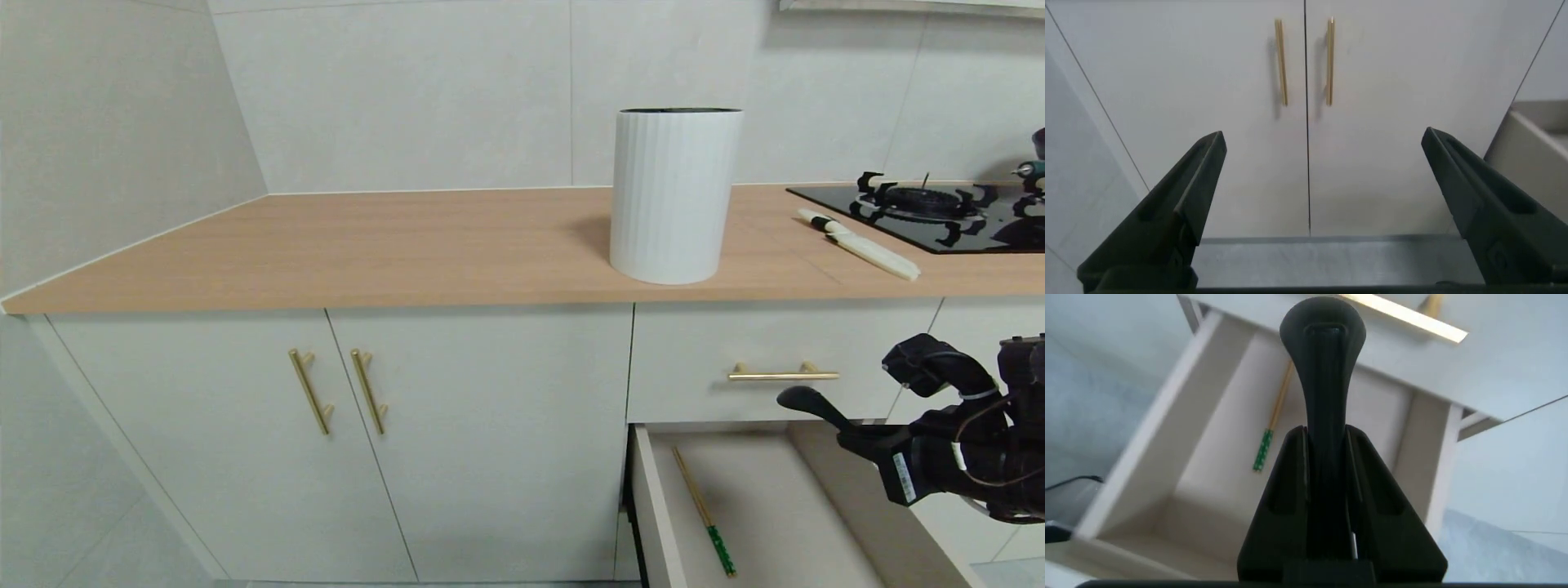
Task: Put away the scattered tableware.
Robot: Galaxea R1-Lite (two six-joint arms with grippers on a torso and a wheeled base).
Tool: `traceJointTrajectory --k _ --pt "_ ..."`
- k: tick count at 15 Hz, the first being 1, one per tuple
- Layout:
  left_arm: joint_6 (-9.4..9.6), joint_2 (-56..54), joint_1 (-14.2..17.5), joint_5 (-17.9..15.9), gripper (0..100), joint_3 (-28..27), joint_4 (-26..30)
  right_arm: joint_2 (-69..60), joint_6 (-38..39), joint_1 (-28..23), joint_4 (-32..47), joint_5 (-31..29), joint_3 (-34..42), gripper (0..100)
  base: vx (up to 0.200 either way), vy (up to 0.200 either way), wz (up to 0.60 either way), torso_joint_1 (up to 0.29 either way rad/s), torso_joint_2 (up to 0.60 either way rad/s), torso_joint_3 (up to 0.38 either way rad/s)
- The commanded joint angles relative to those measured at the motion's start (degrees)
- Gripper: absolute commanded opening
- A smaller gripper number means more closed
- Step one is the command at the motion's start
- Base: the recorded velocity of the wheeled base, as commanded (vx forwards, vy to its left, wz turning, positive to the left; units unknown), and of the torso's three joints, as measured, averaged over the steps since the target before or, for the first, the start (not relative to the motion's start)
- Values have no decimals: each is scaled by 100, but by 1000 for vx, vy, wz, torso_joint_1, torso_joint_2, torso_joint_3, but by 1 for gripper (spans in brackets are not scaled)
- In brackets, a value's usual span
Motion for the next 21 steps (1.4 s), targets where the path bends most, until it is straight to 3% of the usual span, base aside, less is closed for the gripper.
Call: traceJointTrajectory --k 1,5,11,18,21 --pt "-2 0 1 -1 100 0 -1 141 -11 -5 3 3 2 0 0 0 0 -129 452 315" --pt "-2 0 1 -1 100 0 -1 264 -11 -5 3 -5 2 0 0 0 0 -98 355 264" --pt "-2 0 1 -1 100 0 -1 607 16 -5 -14 -5 -33 0 0 0 0 -7 32 19" --pt "-2 0 1 8 100 0 -1 3068 930 4 -67 -58 -877 0 0 0 0 0 0 0" --pt "-2 0 1 -1 100 0 -1 3859 1237 4 -621 -234 -1000 0 0 0 0 0 0 0"
